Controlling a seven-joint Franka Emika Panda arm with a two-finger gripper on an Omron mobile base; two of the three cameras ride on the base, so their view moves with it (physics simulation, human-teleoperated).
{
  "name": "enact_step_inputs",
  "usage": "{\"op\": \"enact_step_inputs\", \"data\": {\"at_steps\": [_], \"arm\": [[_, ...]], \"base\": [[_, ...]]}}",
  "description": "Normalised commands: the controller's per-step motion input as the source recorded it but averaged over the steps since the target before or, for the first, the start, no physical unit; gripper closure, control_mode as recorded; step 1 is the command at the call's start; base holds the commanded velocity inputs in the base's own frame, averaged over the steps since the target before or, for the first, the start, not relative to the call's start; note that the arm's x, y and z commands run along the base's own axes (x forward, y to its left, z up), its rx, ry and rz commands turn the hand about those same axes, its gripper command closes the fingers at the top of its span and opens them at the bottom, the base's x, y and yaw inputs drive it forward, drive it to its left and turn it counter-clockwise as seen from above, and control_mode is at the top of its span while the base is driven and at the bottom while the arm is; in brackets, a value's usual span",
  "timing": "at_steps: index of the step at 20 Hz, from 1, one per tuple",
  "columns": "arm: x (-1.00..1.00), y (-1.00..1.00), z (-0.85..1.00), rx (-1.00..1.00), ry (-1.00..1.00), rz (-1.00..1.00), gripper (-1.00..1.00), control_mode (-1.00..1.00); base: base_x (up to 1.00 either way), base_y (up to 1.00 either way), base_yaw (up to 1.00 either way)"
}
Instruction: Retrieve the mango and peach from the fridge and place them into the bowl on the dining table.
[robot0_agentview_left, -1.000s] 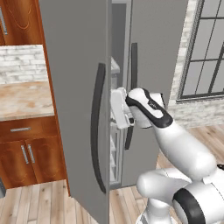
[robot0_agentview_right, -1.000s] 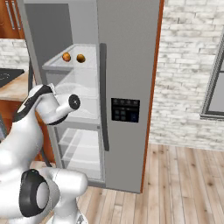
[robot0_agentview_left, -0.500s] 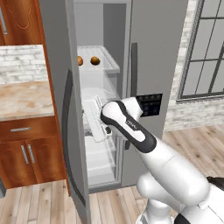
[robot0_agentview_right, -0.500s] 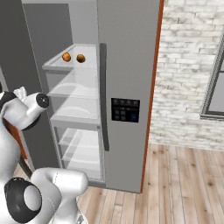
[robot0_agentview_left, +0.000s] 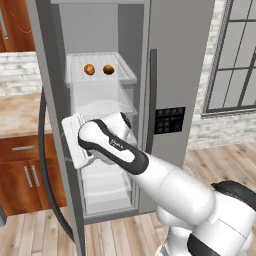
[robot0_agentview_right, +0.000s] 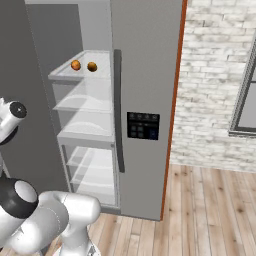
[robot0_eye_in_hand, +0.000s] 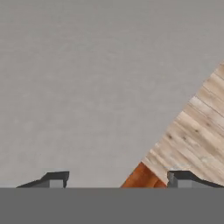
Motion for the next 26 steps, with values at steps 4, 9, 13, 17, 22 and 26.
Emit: {"op": "enact_step_inputs", "data": {"at_steps": [4,9,13,17,22,26], "arm": [[-0.21,0.97,0.00,0.00,0.01,0.00,-1.00,-1.00],[-0.38,0.22,0.29,0.00,-0.13,-0.01,-1.00,-1.00],[-0.04,-0.46,0.86,0.00,-0.02,-0.06,-1.00,-1.00],[0.11,-0.47,0.95,-0.04,0.00,-0.05,-1.00,-1.00],[0.06,-0.62,0.35,-0.34,0.05,0.00,-1.00,-1.00],[0.01,-0.87,0.00,-0.41,-0.01,0.08,-1.00,-1.00]], "base": [[0.00,0.00,0.00],[0.00,0.00,0.00],[0.00,0.00,0.00],[0.00,0.00,0.00],[0.00,0.00,0.00],[0.00,0.00,0.00]]}}
